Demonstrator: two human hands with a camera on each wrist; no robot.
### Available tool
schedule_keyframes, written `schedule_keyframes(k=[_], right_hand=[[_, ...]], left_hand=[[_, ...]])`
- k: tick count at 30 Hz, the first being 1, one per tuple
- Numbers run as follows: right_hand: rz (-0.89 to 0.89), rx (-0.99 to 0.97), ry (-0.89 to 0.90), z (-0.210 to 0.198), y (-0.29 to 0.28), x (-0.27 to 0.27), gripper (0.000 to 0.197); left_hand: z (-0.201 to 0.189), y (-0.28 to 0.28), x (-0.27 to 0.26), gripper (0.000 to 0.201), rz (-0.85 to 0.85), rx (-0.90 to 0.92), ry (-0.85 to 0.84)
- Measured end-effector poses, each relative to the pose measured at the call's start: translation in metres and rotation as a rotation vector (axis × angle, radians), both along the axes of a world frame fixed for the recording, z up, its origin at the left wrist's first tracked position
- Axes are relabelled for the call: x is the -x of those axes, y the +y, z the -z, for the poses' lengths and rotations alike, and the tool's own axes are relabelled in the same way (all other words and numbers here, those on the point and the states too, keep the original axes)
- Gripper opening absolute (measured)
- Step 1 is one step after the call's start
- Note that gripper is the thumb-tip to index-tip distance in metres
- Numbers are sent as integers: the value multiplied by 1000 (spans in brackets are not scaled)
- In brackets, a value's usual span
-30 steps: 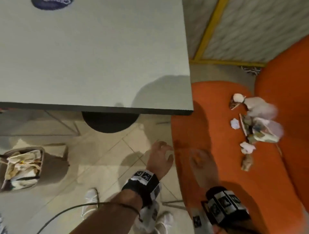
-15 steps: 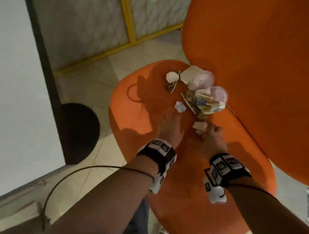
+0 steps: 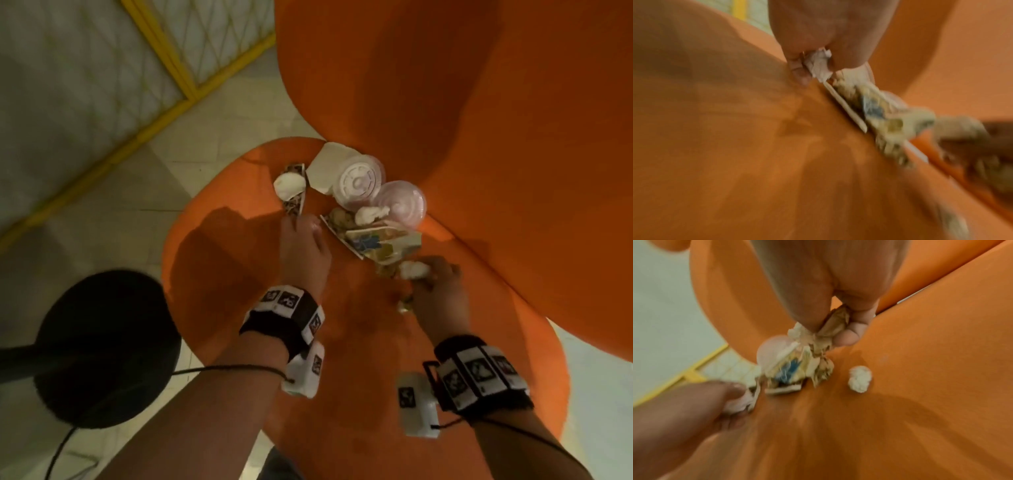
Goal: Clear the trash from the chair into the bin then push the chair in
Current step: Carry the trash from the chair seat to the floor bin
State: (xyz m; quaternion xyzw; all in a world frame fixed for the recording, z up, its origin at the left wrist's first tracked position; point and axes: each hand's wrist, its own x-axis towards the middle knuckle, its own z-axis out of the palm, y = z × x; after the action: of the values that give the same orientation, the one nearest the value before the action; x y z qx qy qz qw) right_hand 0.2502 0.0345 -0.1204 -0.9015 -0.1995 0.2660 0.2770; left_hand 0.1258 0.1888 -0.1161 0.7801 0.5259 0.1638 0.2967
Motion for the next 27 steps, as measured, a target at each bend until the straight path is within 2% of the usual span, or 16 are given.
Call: schedule_keyframes(k=[2,5,7,9,11,13,15,17,19,21,25,27], right_hand=[[119,-48,-22,-3,5,-9,25],[230,-95,-9,-7,29,-20,24],[252,-70,55,-7,46,-28,36],[230,-22,95,-8,59,-32,45],[216,-49,144,-7,67,-28,52],[217,-96,212,0,71,-22,69],[219,-91,213,6,74,-19,85],[261,-90,206,8,79,-21,95],[290,-75,199,9,85,-25,92],[306,-109,229,11,91,-29,81],[413,-184,279,12,91,-32,60],[411,-234,271,11,89,-32,55]], left_hand=[[-13,14,-14,22,-131,-44,-158],[-31,44,-43,26,-77,-112,-205],[-38,63,-62,26,39,-115,-118],[-36,76,-78,28,195,-39,81],[-25,84,-86,57,330,9,322],[-12,88,-88,94,366,79,454],[-2,89,-88,109,366,97,487],[-3,86,-89,112,349,54,494],[-5,81,-92,112,329,30,455],[-5,75,-94,109,316,38,402],[-8,67,-95,110,272,135,312],[-12,67,-95,107,272,207,280]])
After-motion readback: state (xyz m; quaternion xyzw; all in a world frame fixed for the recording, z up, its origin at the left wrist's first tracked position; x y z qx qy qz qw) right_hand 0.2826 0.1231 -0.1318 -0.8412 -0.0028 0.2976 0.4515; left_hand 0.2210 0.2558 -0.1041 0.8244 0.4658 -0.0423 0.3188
